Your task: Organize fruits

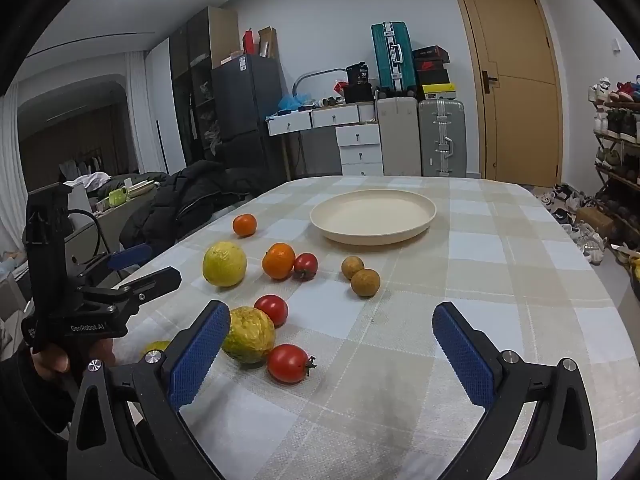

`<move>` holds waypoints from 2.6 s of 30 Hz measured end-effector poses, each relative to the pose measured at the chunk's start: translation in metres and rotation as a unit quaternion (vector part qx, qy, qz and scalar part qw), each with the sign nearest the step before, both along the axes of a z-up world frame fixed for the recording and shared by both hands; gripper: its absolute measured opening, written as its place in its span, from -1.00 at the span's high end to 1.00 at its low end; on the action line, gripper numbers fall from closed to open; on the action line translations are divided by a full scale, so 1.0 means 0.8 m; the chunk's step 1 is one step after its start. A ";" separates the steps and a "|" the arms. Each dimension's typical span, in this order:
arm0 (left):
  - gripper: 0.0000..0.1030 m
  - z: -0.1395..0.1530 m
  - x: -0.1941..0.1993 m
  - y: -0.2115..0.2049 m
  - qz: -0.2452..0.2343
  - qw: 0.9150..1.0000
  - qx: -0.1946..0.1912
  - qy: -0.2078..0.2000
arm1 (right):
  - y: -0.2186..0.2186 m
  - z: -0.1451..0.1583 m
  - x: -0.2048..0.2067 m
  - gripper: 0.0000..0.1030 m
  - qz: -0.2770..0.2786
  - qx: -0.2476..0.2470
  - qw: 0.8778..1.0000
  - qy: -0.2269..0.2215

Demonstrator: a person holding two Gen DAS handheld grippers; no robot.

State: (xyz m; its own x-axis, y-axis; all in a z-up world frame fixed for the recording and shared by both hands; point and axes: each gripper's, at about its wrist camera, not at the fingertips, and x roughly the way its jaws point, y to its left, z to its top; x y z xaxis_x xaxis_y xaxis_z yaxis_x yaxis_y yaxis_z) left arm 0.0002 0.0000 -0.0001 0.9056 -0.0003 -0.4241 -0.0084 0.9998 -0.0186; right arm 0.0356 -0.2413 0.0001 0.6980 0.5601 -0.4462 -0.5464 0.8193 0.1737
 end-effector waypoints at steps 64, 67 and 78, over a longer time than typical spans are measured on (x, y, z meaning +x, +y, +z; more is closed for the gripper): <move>-0.98 -0.013 0.008 0.008 0.009 1.000 -0.007 0.004 | 0.006 -0.001 -0.005 -1.00 0.010 -0.010 1.000 -0.003; -0.98 -0.013 0.008 0.009 0.009 1.000 -0.008 0.004 | 0.007 -0.002 -0.005 -1.00 0.010 -0.010 1.000 -0.002; -0.98 -0.014 0.008 0.008 0.008 1.000 -0.008 0.003 | 0.007 -0.002 -0.004 -1.00 0.011 -0.010 1.000 -0.002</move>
